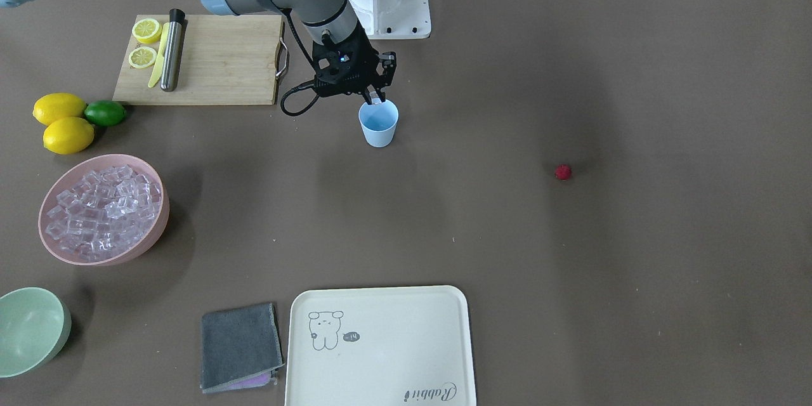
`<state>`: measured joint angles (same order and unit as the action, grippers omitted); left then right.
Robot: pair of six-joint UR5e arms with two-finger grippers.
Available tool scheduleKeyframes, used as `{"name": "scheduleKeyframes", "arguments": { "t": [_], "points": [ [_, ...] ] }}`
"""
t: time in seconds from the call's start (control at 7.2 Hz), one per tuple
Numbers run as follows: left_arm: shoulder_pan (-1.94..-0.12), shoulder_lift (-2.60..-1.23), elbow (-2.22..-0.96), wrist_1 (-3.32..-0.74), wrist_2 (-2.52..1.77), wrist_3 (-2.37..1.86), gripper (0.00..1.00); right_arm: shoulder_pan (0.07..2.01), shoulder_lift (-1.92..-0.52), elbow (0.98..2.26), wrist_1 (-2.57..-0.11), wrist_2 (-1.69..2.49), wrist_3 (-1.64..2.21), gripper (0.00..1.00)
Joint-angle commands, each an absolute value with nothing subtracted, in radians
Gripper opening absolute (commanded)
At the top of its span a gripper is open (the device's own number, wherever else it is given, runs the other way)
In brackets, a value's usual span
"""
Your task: Put ice and strawberries in cup
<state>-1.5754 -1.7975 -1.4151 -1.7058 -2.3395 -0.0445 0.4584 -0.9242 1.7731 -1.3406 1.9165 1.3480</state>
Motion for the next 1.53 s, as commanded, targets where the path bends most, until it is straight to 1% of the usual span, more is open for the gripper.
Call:
{"name": "scheduleKeyframes", "arguments": {
  "t": [0.0,0.28,0.42,0.56,0.69,0.97,1.11,1.25,1.39],
  "points": [
    [-1.575,-1.799,-1.413,-1.706,-2.339,-0.044,0.98,0.485,-0.922,1.787,-1.338,1.927,1.356,0.99],
    [-1.572,-1.801,-1.413,-1.706,-2.339,-0.046,0.98,0.526,-0.926,1.821,-1.328,1.933,1.348,0.99],
    [-1.568,-1.801,-1.413,-1.704,-2.339,-0.046,0.98,0.608,-0.936,1.835,-1.342,1.969,1.344,0.99],
    [-1.56,-1.801,-1.414,-1.706,-2.339,-0.046,0.98,0.743,-0.998,1.85,-1.342,2.111,1.295,1.0],
    [-1.56,-1.801,-1.416,-1.707,-2.341,-0.046,0.98,0.891,-1.07,1.867,-1.344,2.22,1.09,1.0],
    [-1.56,-1.801,-1.419,-1.707,-2.341,-0.048,0.98,1.053,-1.213,1.847,-1.397,2.287,0.723,1.0],
    [-1.56,-1.802,-1.422,-1.707,-2.341,-0.048,0.98,1.128,-1.222,1.844,-1.581,2.292,0.514,1.0],
    [-1.557,-1.815,-1.414,-1.707,-2.341,-0.048,0.98,1.181,-1.241,1.841,-1.715,2.29,0.354,1.0],
    [-1.546,-1.815,-1.416,-1.707,-2.342,-0.048,0.98,1.201,-1.285,1.829,-1.721,2.295,0.294,0.99]
  ]
}}
